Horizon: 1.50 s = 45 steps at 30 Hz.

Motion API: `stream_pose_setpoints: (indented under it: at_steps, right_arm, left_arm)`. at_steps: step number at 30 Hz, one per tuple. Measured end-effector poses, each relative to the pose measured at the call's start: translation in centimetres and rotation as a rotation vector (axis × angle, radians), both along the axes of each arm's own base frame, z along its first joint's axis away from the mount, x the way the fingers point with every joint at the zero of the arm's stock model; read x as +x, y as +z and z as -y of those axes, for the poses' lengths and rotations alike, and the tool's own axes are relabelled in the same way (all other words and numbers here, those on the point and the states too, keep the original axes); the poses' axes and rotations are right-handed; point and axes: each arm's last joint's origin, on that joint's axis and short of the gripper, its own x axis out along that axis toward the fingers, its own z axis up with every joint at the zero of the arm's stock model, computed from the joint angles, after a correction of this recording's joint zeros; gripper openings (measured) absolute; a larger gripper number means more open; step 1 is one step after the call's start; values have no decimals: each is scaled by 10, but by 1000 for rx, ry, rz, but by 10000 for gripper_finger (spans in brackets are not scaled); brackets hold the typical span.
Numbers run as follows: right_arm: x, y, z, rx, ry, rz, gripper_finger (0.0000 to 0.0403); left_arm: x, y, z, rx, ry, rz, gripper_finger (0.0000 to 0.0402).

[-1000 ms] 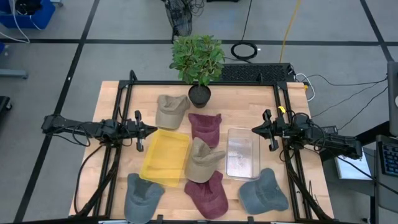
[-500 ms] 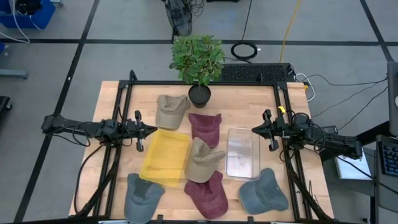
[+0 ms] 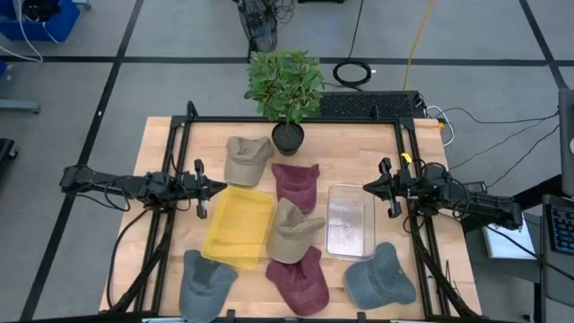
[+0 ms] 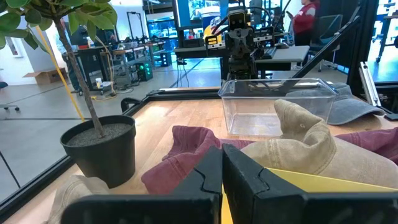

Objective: Pick & Place hat

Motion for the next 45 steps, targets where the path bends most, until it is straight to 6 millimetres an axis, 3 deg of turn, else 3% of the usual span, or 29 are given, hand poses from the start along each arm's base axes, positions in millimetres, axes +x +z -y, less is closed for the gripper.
stream_pose_setpoints:
  at_steps: [45]
  right_arm:
    - [0,1,1,-9,-32,10,0]
  left_arm:
    - [0,0,0,0,0,0,19]
